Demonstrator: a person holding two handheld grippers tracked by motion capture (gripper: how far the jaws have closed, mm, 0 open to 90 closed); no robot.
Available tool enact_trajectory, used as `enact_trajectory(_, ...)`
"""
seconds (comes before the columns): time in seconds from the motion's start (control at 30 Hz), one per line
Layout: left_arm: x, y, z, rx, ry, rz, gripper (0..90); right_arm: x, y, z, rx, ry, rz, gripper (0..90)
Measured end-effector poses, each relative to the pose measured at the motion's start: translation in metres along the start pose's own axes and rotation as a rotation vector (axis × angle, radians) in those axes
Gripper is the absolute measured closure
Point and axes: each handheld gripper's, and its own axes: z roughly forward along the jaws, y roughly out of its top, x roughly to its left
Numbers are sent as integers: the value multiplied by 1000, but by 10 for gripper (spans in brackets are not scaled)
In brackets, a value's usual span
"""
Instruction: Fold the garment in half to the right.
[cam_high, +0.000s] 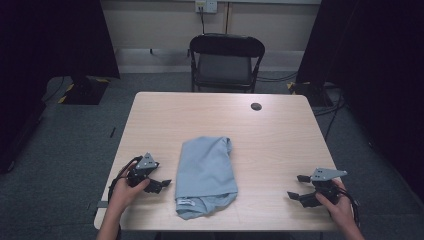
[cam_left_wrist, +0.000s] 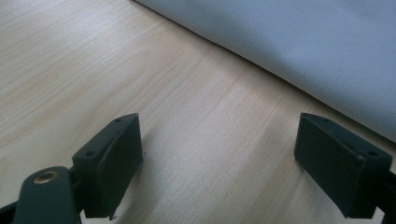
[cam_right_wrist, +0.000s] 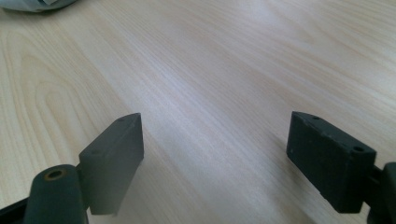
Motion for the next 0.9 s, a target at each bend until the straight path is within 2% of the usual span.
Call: enact_trajectory(0.9,-1,0,0,-3,-3,-1,148,-8,-13,-12,14,-32,15,181)
